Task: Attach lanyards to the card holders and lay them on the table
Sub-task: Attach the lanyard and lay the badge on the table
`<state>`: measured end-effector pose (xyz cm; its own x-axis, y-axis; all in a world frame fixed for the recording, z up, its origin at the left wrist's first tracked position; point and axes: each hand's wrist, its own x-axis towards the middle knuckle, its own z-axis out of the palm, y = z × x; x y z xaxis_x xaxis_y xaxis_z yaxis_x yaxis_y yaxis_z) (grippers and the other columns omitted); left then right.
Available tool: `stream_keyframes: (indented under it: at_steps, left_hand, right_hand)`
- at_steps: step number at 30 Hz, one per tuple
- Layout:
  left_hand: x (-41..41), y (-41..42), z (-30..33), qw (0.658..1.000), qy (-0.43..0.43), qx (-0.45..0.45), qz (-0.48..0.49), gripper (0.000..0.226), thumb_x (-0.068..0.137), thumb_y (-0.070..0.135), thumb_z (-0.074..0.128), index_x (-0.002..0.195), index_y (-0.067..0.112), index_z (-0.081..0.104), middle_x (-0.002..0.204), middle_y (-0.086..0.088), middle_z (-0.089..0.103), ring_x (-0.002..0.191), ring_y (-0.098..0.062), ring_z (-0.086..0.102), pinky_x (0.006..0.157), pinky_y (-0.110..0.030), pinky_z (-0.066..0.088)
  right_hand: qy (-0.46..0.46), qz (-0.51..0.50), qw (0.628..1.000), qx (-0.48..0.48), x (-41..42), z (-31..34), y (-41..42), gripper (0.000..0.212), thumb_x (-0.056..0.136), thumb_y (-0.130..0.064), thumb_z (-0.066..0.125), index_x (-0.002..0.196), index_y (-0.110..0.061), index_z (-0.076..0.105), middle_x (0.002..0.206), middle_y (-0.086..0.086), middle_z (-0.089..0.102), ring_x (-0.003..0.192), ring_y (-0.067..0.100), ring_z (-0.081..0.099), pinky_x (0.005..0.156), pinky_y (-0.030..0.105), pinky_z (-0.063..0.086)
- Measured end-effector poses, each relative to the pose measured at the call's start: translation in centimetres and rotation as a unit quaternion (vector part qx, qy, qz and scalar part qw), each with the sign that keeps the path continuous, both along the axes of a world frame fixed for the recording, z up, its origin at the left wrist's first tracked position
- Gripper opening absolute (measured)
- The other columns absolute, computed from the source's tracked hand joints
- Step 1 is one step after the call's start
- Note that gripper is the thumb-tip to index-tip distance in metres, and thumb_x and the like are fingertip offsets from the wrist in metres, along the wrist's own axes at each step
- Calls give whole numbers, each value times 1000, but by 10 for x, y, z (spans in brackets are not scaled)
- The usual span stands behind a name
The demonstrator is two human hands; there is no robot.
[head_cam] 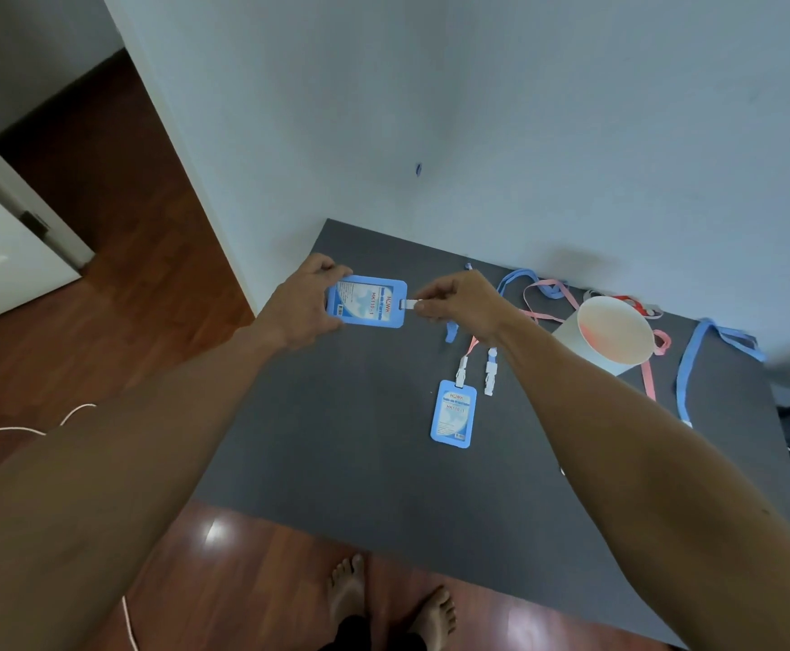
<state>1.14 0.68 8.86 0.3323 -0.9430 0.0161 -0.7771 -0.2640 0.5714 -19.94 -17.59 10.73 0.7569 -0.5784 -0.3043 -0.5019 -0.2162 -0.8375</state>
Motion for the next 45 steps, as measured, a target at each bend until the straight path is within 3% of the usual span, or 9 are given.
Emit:
stream_keyframes:
  at_steps: [6,13,19,22,27,31,35,41,45]
  left_hand:
    - [-5,6,13,1000,-7,-14,-9,74,82,17,82,147,20,47,130,4,42,116,-12,52,73,-14,55]
    - [-16,9,16,1000,-13,-14,-3,76,81,19,83,148,20,45,132,2,44,121,-13,49,74,-14,55]
    - [-25,6,20,1000,-11,-12,-6,76,80,19,84,146,17,46,132,0,43,128,-12,44,82,-22,59]
    - [-26,5,20,999,48,4,6,69,77,32,87,134,18,52,125,2,48,117,-15,53,80,-26,61]
    - [-33,-1,13,976,205,23,69,20,102,30,58,115,16,63,113,-3,68,99,-17,71,71,-38,64]
    - [-36,0,4,944,303,40,123,16,102,21,58,113,10,64,107,-6,70,85,-19,76,63,-32,63]
    - [-36,10,-22,893,385,53,228,11,100,16,60,109,11,64,106,-11,71,79,-25,77,71,-44,64]
    - [-36,27,-78,886,333,111,304,5,94,19,66,96,17,70,98,-5,70,87,-22,70,73,-42,62]
    - [-36,36,-109,892,283,154,316,24,94,21,66,112,8,75,104,-7,73,93,-25,68,79,-36,57]
  right_hand:
    - [37,-16,999,12,-13,15,0,14,90,-16,77,95,-4,78,72,5,69,56,5,57,59,16,50]
    - [60,0,998,-4,-18,19,3,13,94,-22,69,88,-15,78,85,16,73,77,21,52,75,37,46]
    - [69,3,997,-19,-19,27,12,16,96,-22,66,90,-12,77,83,10,75,70,19,50,64,28,45]
    - [67,-8,997,-47,-19,32,9,16,96,-18,66,91,-6,76,77,5,71,64,15,47,55,24,40]
    - [52,-14,996,-71,-7,40,6,15,94,-18,68,97,-4,75,80,6,73,63,10,54,55,19,43]
    - [76,27,993,-81,2,48,1,21,91,-19,74,110,-9,72,89,-2,68,64,10,56,55,16,46]
    - [155,78,967,-189,11,57,-12,32,85,-12,71,116,-20,68,96,-5,57,67,5,52,61,22,40]
    - [157,86,970,-167,23,71,-20,20,87,-7,56,97,-21,67,77,-6,60,62,13,53,58,25,42]
    - [169,111,973,-114,35,73,-20,18,83,-9,57,85,-11,75,79,3,67,61,15,53,64,27,46]
